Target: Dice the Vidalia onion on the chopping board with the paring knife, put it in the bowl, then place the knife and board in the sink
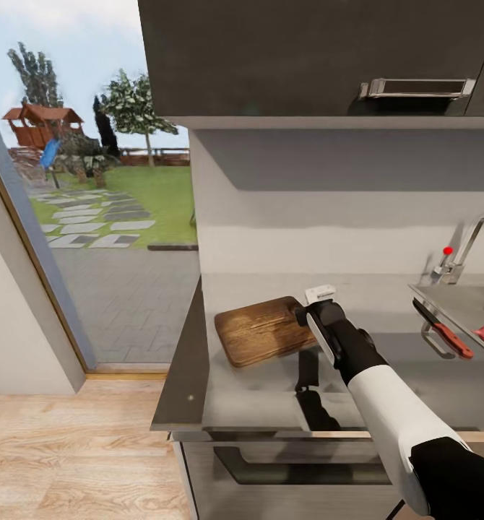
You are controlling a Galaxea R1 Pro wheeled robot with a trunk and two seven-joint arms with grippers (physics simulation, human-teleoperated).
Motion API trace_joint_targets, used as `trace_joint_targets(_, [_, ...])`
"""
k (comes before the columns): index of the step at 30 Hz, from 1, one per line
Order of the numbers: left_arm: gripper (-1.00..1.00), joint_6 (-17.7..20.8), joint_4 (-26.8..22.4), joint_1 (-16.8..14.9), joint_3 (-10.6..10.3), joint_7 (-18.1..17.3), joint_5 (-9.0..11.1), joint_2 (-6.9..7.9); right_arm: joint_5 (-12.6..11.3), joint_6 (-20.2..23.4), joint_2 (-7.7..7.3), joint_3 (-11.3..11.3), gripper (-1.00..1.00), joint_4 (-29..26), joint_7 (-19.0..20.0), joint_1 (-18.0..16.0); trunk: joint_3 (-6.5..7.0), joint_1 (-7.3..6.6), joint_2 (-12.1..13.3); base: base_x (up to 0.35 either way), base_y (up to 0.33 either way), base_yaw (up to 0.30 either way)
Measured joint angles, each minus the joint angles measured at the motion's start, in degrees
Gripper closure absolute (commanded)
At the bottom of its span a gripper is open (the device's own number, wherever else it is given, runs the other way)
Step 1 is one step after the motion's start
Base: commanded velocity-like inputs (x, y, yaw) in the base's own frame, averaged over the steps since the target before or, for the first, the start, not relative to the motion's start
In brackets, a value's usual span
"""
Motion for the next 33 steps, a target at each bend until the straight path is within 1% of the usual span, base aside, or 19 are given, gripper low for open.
trace_joint_targets(26, [-1.00, 0.00, 0.01, 0.00, 0.00, 0.00, 0.00, 0.00, -0.10, -0.01, 0.01, -0.06, 1.00, -0.04, -0.11, 0.01, 0.00, 0.00, 0.00, 0.000, 0.000, 0.000])
trace_joint_targets(33, [-1.00, 0.00, -0.01, 0.00, 0.00, 0.00, 0.00, 0.00, -0.44, 0.04, -0.16, -0.48, 1.00, 0.57, -0.17, 0.03, 0.45, 0.00, 0.01, 0.000, 0.000, 0.000])
